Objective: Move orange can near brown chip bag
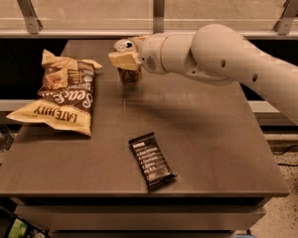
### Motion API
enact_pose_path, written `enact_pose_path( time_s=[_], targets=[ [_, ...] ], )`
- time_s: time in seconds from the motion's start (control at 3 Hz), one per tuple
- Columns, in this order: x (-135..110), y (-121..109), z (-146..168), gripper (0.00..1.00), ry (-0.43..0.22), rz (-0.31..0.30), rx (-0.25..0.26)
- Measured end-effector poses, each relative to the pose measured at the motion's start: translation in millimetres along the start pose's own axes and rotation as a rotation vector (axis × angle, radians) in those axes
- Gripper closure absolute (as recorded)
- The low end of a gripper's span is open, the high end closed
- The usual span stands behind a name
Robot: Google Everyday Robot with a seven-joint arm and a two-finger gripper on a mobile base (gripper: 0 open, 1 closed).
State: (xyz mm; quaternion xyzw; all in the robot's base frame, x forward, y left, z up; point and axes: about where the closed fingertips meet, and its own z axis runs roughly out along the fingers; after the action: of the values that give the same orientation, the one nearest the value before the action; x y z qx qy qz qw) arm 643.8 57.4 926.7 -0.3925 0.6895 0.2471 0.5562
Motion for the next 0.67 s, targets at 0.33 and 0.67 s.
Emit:
enact_pose_path(
  time_s=[0.33,0.67],
  targets=[
    [3.5,6.2,2.4,1.00,0.009,0.026,-0.010],
    [10.9,10.8,6.9,1.00,0.015,0.061,-0.028]
  ],
)
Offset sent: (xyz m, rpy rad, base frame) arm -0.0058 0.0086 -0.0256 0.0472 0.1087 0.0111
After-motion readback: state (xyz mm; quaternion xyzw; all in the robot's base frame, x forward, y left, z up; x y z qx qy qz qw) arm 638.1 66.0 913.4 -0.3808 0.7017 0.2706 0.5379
